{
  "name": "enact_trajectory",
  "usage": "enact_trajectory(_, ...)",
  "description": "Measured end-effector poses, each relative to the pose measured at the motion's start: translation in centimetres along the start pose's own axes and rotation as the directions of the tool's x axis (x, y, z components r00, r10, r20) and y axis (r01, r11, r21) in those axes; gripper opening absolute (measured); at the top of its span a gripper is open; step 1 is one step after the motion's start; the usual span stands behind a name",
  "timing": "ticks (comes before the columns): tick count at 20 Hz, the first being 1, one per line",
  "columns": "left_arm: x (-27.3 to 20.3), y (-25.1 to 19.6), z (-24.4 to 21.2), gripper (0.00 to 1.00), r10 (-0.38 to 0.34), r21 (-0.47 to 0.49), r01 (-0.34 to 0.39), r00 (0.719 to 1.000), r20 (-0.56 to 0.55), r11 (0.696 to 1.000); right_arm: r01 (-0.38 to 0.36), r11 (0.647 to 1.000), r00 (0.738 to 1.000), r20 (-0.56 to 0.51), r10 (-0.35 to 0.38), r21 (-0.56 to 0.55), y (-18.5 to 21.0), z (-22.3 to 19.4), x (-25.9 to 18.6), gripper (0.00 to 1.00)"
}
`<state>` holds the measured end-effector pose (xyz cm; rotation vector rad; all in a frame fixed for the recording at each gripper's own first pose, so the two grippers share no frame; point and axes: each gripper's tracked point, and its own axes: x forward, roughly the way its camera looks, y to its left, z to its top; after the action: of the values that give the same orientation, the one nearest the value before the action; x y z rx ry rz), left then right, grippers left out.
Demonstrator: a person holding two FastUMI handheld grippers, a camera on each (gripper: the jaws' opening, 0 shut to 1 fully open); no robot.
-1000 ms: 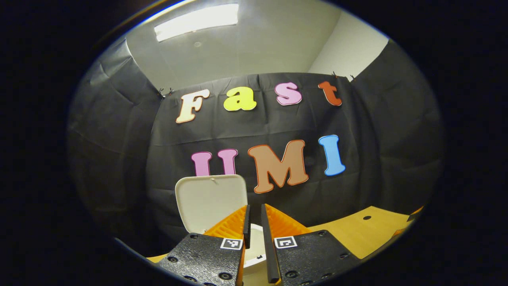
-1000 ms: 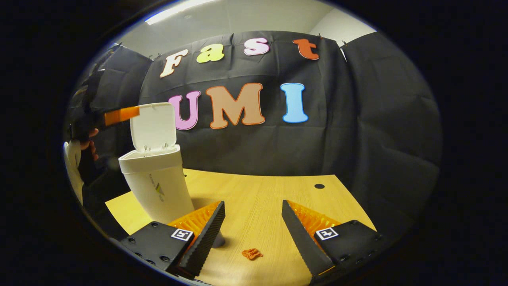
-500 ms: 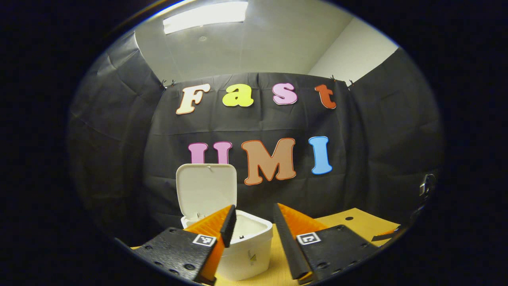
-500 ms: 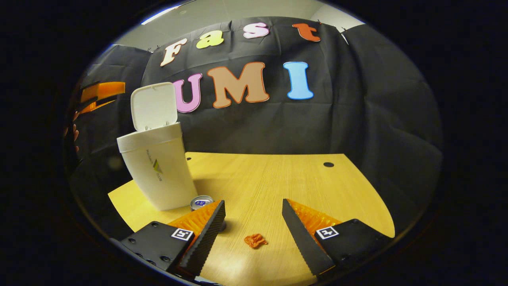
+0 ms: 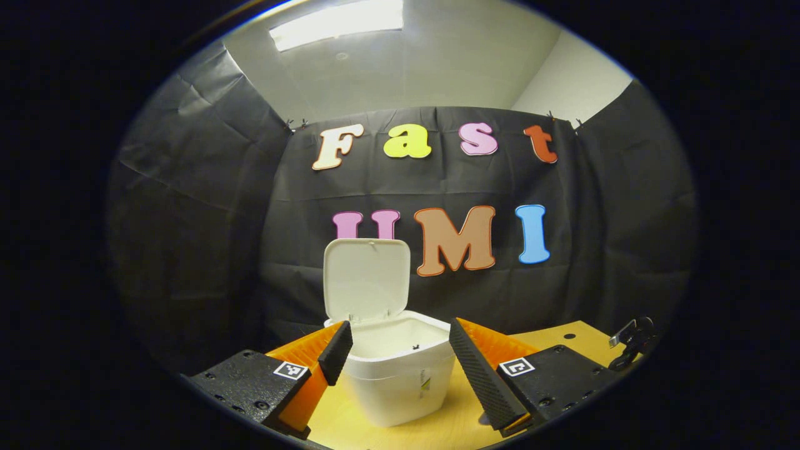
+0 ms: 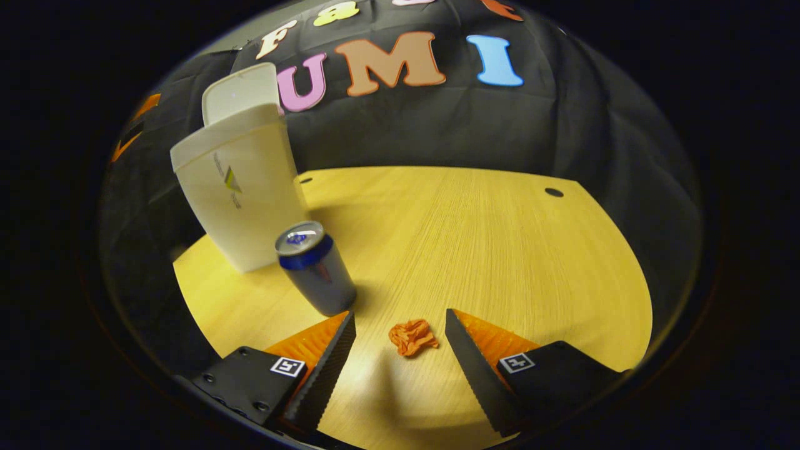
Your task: Press the lid of the desktop garbage bin to open it, pick up the crumpled paper on the desktop and throw it into the bin, then pick up the pop can on the desktop and drop it into the bin, and finally close the garbage bin lid.
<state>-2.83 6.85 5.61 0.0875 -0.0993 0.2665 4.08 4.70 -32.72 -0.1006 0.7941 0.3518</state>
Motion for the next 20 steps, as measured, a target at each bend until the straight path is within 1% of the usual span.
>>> enact_trajectory(1, -0.3, 0.8, -0.3, 0.95, 0.022, 0.013, -0.022, 1.000, -0.006, 1.000, 0.005, 1.000, 0.999, -0.031, -0.006, -0.014, -0.2, -0.8, 0.7, 0.94)
enact_trajectory(2, -0.4, 1.4, -0.3, 0.95, 0.040, 0.022, -0.040, 0.999, -0.011, 0.999, 0.003, 1.000, 0.998, -0.057, -0.005, -0.024, -0.2, -1.3, 1.3, 0.97)
enact_trajectory(4, -0.5, 2.8, -0.4, 0.95, 0.083, 0.031, -0.082, 0.996, -0.017, 0.996, -0.013, 1.000, 0.994, -0.110, 0.009, -0.028, -0.2, -1.9, 2.2, 0.97)
enact_trajectory(7, -0.5, 3.9, -0.9, 0.95, 0.120, 0.042, -0.119, 0.992, -0.031, 0.992, -0.013, 1.000, 0.989, -0.144, 0.010, -0.021, -0.5, -2.2, 2.9, 0.97)
enact_trajectory(8, -0.6, 4.1, -1.0, 0.95, 0.128, 0.043, -0.126, 0.991, -0.033, 0.991, -0.009, 1.000, 0.989, -0.148, 0.006, -0.020, -0.7, -2.2, 3.0, 0.95)
enact_trajectory(9, -0.6, 4.2, -1.0, 0.95, 0.133, 0.044, -0.131, 0.990, -0.036, 0.990, -0.012, 1.000, 0.989, -0.150, 0.008, -0.019, -0.9, -2.1, 3.1, 0.86)
enact_trajectory(10, -0.6, 4.3, -1.2, 0.94, 0.139, 0.047, -0.137, 0.989, -0.042, 0.989, -0.012, 1.000, 0.988, -0.152, 0.010, -0.016, -1.2, -2.0, 3.0, 0.80)
enact_trajectory(11, -0.4, 4.4, -1.2, 0.94, 0.142, 0.051, -0.140, 0.989, -0.046, 0.989, -0.017, 1.000, 0.988, -0.154, 0.016, -0.010, -1.2, -1.9, 2.9, 0.67)
enact_trajectory(12, -0.4, 4.4, -1.2, 0.99, 0.143, 0.052, -0.141, 0.989, -0.046, 0.989, -0.024, 1.000, 0.987, -0.160, 0.022, -0.006, -1.0, -1.9, 2.9, 0.54)
enact_trajectory(13, -0.4, 4.4, -1.0, 0.95, 0.144, 0.051, -0.142, 0.989, -0.044, 0.989, -0.024, 1.000, 0.987, -0.159, 0.023, -0.005, -1.0, -1.8, 2.9, 0.45)
enact_trajectory(14, -0.5, 4.5, -1.1, 0.99, 0.143, 0.050, -0.141, 0.989, -0.042, 0.989, -0.021, 1.000, 0.988, -0.156, 0.020, -0.005, -1.2, -1.6, 2.9, 0.41)
enact_trajectory(15, -0.6, 4.4, -1.0, 0.99, 0.144, 0.049, -0.142, 0.989, -0.039, 0.989, -0.014, 1.000, 0.988, -0.156, 0.013, -0.007, -1.4, -1.5, 2.9, 0.28)
enact_trajectory(16, -0.6, 4.3, -1.0, 0.99, 0.141, 0.048, -0.140, 0.989, -0.037, 0.989, -0.013, 1.000, 0.987, -0.159, 0.012, -0.008, -1.4, -1.5, 2.6, 0.22)
enact_trajectory(17, -0.6, 4.2, -0.8, 0.95, 0.139, 0.047, -0.137, 0.990, -0.038, 0.989, -0.015, 1.000, 0.988, -0.157, 0.013, -0.010, -1.5, -1.1, 2.3, 0.19)
enact_trajectory(20, -0.7, 3.9, -0.9, 0.95, 0.127, 0.048, -0.125, 0.991, -0.036, 0.991, -0.017, 1.000, 0.994, -0.112, 0.015, -0.018, -1.7, 0.8, 0.9, 0.18)
